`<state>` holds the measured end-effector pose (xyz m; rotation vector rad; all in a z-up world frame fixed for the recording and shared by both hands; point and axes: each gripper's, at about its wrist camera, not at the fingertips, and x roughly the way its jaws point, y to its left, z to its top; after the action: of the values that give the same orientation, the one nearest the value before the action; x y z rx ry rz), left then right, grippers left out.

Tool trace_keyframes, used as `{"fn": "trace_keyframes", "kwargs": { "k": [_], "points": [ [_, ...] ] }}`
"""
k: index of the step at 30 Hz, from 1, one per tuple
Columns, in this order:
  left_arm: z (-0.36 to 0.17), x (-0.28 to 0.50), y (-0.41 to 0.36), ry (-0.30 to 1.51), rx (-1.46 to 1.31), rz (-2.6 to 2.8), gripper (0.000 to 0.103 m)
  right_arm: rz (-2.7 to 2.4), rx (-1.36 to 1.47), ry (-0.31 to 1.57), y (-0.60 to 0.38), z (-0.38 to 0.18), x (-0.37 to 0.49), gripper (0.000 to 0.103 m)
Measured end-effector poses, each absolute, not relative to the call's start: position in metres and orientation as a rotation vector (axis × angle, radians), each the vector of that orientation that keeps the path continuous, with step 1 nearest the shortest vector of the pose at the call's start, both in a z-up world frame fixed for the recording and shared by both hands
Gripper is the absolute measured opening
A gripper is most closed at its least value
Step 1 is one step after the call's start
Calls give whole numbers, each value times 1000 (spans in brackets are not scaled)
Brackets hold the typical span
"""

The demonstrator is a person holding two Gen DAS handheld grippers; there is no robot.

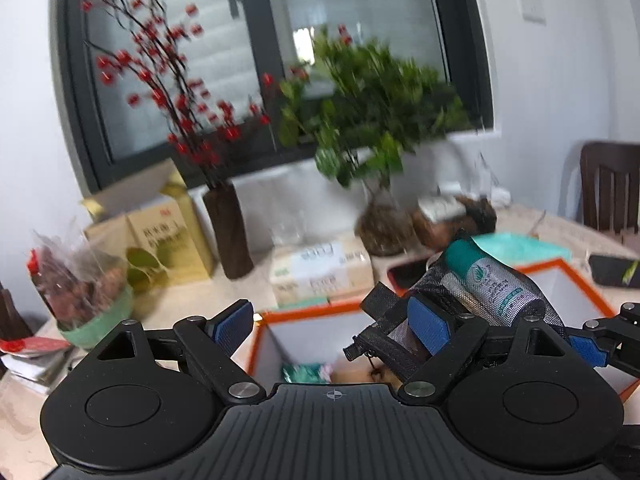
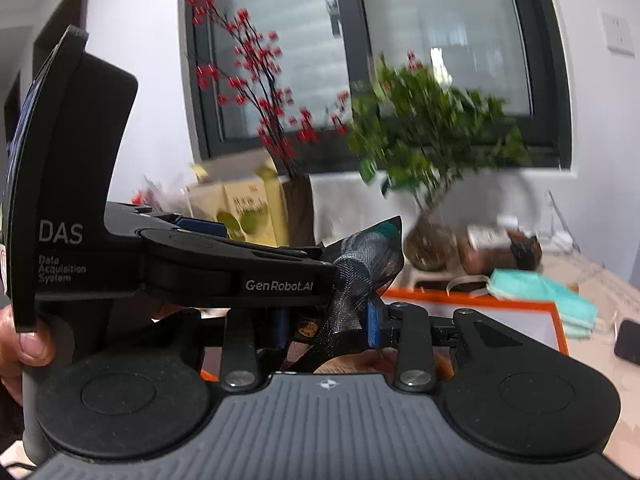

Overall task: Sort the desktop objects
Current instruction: 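Lift the black pouch into the orange box and open the right gripper, then move the empty right gripper back to the packets on the table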

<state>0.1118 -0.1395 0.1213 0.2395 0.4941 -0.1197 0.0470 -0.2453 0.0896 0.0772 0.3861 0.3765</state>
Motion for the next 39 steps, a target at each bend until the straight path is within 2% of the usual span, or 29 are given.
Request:
{"fn": "trace_keyframes", "kwargs": {
  "k": [5,9,11,13,17,18,20,21,22,29,39],
  "points": [
    [92,130,-139,555,265,-106,94,350,19,435,-243,65,61,41],
    [79,140,-132,572,255,-84,101,317,-38,427,-239,51,68,51],
    [77,143,-131,562,260,-69,103,295,-71,412,-237,48,68,52],
    [77,146,-130,557,258,-58,103,284,-71,418,-241,48,72,59],
    [79,144,-123,544,243,-44,103,286,-45,432,-252,52,66,59],
    [79,144,-122,541,247,-39,103,280,-55,421,-253,54,62,61],
    [81,142,-116,542,235,-41,103,272,-70,366,-257,62,50,73],
    [83,140,-112,540,222,-43,103,265,-61,331,-260,67,43,83],
    [86,138,-108,537,207,-43,103,263,-46,303,-262,73,37,87],
    [98,96,-70,512,178,-58,103,371,6,286,-242,99,2,87],
    [64,36,60,613,144,107,103,582,-12,454,-143,68,-14,87]
  ]
}}
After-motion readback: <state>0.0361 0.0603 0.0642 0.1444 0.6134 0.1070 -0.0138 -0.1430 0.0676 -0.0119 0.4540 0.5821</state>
